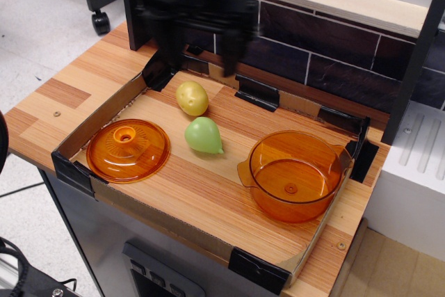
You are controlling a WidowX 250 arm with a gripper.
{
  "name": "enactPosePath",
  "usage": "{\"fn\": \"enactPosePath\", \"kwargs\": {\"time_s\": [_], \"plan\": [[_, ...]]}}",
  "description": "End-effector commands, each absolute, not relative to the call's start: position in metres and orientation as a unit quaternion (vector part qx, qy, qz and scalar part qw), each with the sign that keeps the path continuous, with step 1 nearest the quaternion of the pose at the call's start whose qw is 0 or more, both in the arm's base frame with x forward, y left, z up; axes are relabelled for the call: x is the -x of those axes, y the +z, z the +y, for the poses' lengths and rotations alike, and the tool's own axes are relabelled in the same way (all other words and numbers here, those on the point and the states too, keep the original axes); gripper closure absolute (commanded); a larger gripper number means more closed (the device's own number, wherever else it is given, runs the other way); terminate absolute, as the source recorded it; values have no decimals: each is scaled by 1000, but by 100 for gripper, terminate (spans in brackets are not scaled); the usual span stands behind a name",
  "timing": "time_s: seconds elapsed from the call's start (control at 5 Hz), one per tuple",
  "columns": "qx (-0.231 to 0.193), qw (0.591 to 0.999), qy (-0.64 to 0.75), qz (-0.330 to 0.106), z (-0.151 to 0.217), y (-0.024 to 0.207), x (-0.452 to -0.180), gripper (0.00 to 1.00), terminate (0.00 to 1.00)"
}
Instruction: Put lid on pot
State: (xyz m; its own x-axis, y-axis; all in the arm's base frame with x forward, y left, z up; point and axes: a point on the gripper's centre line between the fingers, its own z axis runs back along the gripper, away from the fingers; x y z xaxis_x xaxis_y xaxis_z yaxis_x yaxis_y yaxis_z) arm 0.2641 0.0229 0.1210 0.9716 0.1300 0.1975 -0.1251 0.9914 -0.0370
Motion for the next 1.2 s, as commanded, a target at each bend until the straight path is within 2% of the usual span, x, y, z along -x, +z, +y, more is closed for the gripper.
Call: {"fn": "enactPosePath", "kwargs": {"time_s": [0.0,0.6,1.0], "plan": [[6,993,42,-110,69,104,-261,0,0],[0,999,21,-40,112,77,-248,0,0],[3,1000,2,-27,102,53,-237,0,0]]}}
